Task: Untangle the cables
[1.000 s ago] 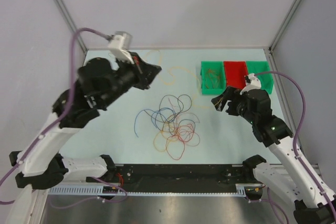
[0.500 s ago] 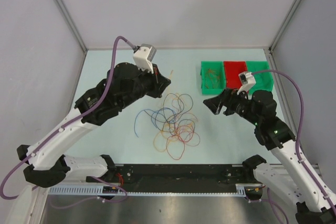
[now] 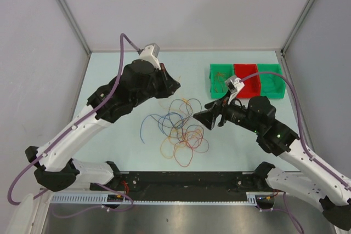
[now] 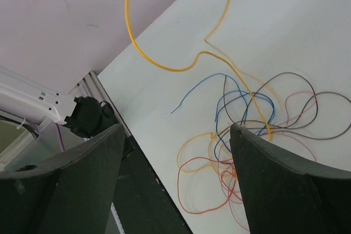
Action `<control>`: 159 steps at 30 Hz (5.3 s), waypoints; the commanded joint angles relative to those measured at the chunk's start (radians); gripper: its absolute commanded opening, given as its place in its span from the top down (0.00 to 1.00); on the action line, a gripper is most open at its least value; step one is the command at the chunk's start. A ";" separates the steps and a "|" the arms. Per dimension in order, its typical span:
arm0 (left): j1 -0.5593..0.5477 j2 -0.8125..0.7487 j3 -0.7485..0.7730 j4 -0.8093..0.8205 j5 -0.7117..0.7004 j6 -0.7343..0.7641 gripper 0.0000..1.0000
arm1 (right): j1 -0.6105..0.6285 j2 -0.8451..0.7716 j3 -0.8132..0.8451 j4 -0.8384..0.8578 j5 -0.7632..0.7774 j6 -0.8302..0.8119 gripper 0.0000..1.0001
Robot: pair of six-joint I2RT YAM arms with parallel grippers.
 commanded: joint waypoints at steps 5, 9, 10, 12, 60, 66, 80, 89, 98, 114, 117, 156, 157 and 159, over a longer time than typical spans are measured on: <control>0.036 -0.006 0.027 0.025 0.059 -0.117 1.00 | 0.107 0.110 0.119 0.103 0.131 -0.099 0.20; 0.048 -0.007 0.000 0.041 0.082 -0.124 1.00 | 0.124 0.154 0.128 0.140 0.186 -0.114 0.23; 0.053 -0.009 -0.005 0.048 0.086 -0.124 1.00 | 0.130 0.169 0.131 0.154 0.191 -0.114 0.24; 0.056 -0.007 -0.012 0.052 0.100 -0.127 1.00 | 0.133 0.186 0.140 0.166 0.200 -0.117 0.25; 0.163 -0.727 -0.773 -0.020 -0.099 0.191 0.00 | -0.043 0.723 1.267 -0.197 0.522 -0.248 1.00; 0.163 -0.744 -0.775 -0.023 -0.107 0.191 0.00 | -0.117 0.775 1.442 -0.217 0.530 -0.266 1.00; 0.162 -0.753 -0.778 -0.021 -0.113 0.191 0.00 | -0.281 0.708 1.360 -0.124 0.558 -0.332 1.00; 0.162 -0.728 -0.778 -0.020 -0.116 0.191 0.00 | -0.418 0.605 1.134 -0.064 0.458 -0.320 1.00; 0.162 -0.652 -0.733 -0.077 -0.185 0.212 0.02 | -0.487 0.579 1.019 -0.021 0.391 -0.348 1.00; 0.163 -0.650 -0.756 -0.052 -0.193 0.215 0.03 | -0.672 0.591 0.844 0.134 0.269 -0.308 1.00; 0.163 -0.649 -0.756 -0.054 -0.196 0.215 0.04 | -0.723 0.597 0.823 0.157 0.205 -0.279 1.00; 0.199 -0.639 -0.759 -0.048 -0.182 0.220 0.05 | -0.840 0.631 0.528 0.206 0.097 -0.196 1.00; 0.199 -0.641 -0.759 -0.048 -0.182 0.220 0.05 | -0.840 0.630 0.525 0.205 0.099 -0.199 1.00; 0.197 -0.639 -0.759 -0.048 -0.182 0.220 0.05 | -0.840 0.633 0.516 0.176 0.097 -0.200 1.00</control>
